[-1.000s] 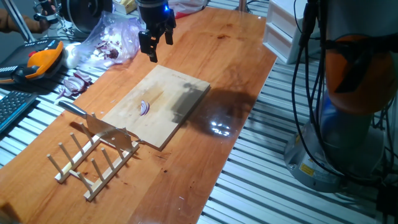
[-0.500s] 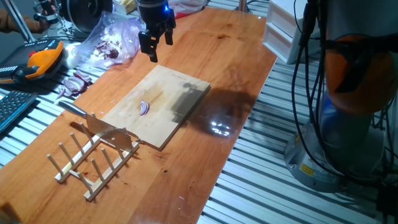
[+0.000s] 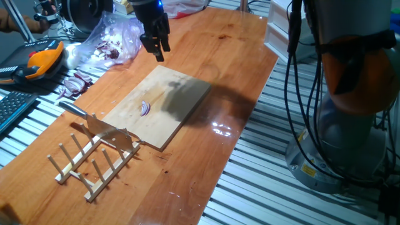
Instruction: Chop the onions
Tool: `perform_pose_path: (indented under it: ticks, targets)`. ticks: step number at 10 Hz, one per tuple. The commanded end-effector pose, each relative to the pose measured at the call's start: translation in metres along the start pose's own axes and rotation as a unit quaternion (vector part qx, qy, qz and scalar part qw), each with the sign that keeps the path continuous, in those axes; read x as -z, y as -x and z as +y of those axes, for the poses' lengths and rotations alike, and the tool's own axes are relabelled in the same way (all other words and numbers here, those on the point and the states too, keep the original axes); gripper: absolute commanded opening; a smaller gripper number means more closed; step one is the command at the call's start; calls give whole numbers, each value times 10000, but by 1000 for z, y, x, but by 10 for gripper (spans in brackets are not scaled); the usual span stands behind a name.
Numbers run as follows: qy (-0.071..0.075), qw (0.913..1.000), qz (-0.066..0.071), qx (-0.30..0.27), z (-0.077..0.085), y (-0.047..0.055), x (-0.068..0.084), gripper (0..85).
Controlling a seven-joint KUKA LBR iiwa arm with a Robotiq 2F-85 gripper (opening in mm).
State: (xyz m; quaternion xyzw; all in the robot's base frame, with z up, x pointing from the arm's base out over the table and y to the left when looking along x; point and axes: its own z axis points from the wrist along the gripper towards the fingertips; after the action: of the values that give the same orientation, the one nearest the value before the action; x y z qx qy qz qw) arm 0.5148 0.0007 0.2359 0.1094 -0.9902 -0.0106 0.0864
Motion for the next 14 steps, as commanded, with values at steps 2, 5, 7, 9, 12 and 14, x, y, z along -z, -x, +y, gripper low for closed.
perform_pose_path:
  ticks: [2,5,7,9,12,14]
  targets:
    - [-42,9997,12,246,0,0,0,0]
    - [-34,9996,10,262,0,0,0,0]
    - [-31,9996,25,270,0,0,0,0]
    - [-25,9996,15,271,0,0,0,0]
    - [690,9956,-592,239,0,0,0,0]
    - [981,9946,-215,256,0,0,0,0]
